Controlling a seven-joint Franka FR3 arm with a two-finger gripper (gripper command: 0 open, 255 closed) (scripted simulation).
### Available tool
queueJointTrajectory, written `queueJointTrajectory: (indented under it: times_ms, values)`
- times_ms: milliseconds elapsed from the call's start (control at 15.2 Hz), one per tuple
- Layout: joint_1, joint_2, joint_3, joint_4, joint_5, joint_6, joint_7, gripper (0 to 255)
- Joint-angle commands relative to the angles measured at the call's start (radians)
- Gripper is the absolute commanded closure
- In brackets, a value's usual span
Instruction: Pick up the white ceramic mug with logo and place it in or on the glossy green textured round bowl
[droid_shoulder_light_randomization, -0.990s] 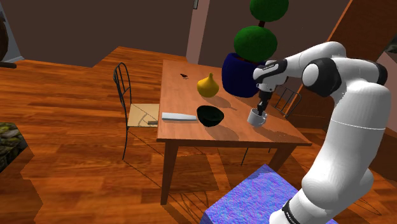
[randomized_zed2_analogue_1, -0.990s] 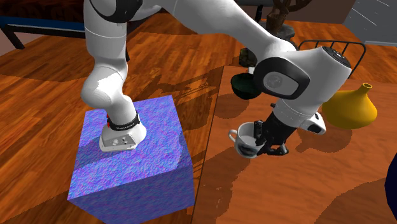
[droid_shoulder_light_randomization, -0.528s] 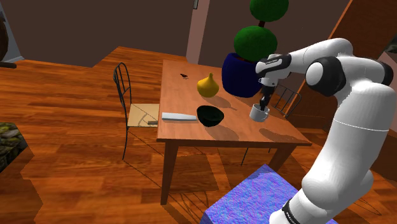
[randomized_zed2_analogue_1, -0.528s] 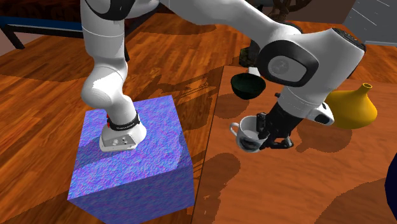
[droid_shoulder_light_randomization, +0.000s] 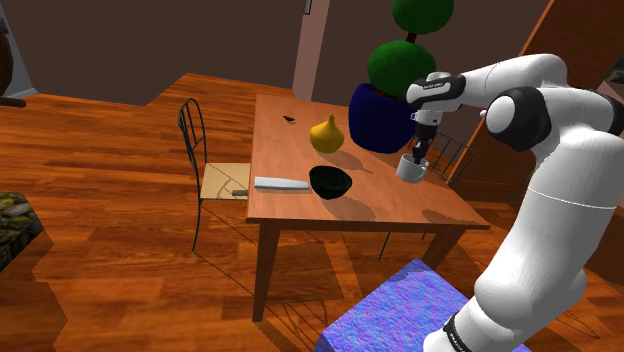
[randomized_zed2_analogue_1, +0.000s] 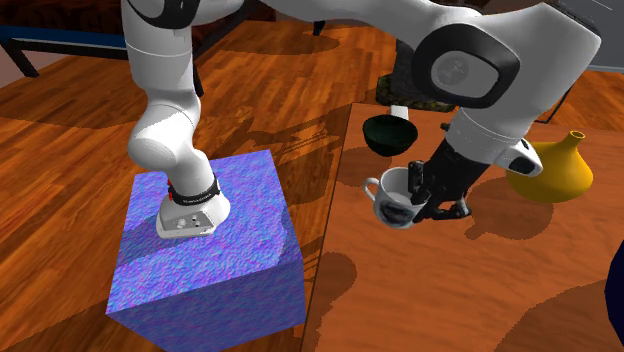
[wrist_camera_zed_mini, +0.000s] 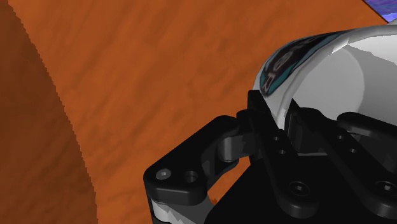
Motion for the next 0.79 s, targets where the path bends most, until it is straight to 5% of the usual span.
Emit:
queueJointTrajectory:
  times_ms: [0,726]
  values:
    - [0.0,-0.004,-0.001,0.021,-0.002,-0.025,-0.001,255]
    - [-0.004,-0.014,-0.005,0.147,-0.007,-0.16,-0.007,255]
